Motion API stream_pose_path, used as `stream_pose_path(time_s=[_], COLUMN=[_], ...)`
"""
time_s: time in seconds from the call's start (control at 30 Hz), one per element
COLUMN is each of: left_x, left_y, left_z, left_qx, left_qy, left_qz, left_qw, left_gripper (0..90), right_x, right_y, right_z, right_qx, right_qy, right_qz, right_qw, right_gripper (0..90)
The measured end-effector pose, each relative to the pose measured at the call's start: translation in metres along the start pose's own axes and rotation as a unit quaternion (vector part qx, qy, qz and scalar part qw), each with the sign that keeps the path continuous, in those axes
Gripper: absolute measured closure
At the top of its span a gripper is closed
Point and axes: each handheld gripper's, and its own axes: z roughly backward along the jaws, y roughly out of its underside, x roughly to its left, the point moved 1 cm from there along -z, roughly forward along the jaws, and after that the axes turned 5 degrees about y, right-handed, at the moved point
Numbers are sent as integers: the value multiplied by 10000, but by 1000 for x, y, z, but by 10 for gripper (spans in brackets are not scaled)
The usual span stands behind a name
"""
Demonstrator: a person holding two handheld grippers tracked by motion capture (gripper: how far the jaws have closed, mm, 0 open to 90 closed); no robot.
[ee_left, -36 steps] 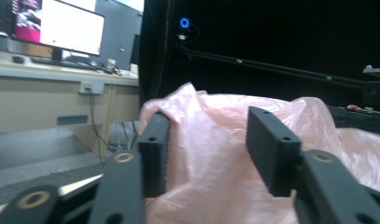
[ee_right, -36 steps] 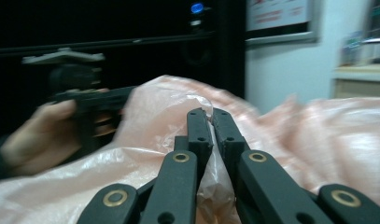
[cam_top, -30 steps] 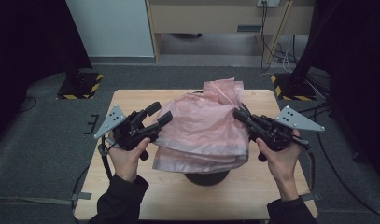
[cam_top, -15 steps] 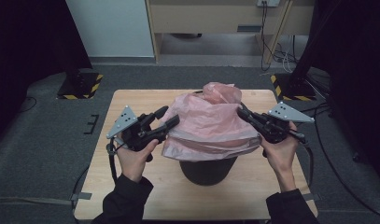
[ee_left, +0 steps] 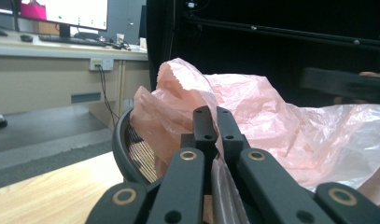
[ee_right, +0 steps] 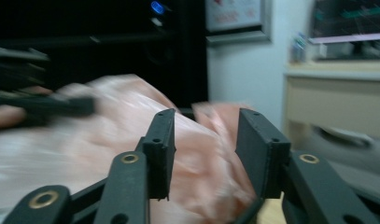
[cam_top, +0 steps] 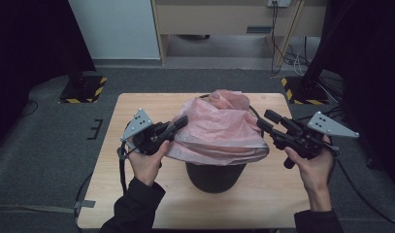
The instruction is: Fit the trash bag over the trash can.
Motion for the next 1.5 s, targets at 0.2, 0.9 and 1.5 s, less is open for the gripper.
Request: stream_pose_path(time_s=[0.2, 0.9, 1.5], left_x=[3, -3, -21], left_y=[-2, -15, 2], left_z=[-7, 38, 28], left_qx=[62, -895, -549], left_qy=[-129, -263, 260], left_qz=[153, 222, 170], left_qw=[9998, 9954, 9980], left_gripper=[898, 417, 449], right_x=[21, 37, 24], right_y=[-3, 10, 0], right_z=[16, -11, -27], right_qx=[17, 275, -182], right_qy=[-641, -322, 647], right_qz=[83, -1, -296], right_qw=[9979, 9991, 9973], right_gripper=[434, 892, 889])
